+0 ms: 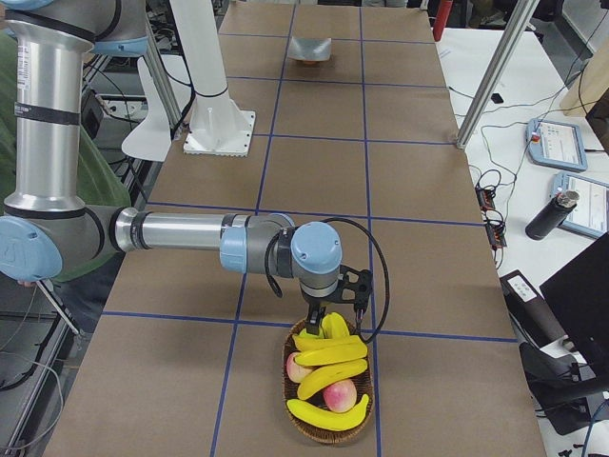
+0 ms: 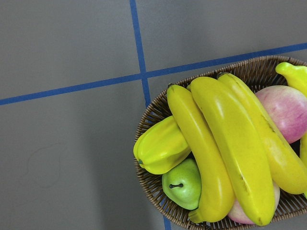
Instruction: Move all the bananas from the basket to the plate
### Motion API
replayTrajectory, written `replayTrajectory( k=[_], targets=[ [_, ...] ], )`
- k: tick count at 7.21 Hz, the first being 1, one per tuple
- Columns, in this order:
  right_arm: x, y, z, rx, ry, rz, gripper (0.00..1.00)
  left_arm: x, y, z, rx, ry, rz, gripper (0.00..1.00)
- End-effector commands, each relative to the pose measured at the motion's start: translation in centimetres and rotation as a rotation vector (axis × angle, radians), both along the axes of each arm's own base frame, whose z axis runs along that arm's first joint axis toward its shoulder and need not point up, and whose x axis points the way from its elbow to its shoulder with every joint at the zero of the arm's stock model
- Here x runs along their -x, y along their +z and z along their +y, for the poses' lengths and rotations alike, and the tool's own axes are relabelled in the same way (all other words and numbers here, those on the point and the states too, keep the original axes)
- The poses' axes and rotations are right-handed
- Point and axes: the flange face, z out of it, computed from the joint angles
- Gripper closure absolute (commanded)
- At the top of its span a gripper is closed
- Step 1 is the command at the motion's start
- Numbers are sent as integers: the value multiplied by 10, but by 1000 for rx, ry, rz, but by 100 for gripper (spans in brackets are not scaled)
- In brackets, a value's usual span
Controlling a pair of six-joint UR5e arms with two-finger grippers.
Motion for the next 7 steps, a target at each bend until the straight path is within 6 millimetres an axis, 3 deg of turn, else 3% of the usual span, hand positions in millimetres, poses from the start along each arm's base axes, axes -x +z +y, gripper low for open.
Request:
replayTrajectory(
  k=[1, 5, 7],
  targets=[
    [-3, -3, -2, -7, 7, 5, 0, 0, -3, 0, -13, 1, 0, 0],
    [-4, -1, -4, -3, 6, 17, 0, 0, -7, 0, -22, 0, 1, 0],
    [-5, -12, -13, -21, 12, 18, 0, 0, -10, -2, -28, 0, 1, 0]
  ],
)
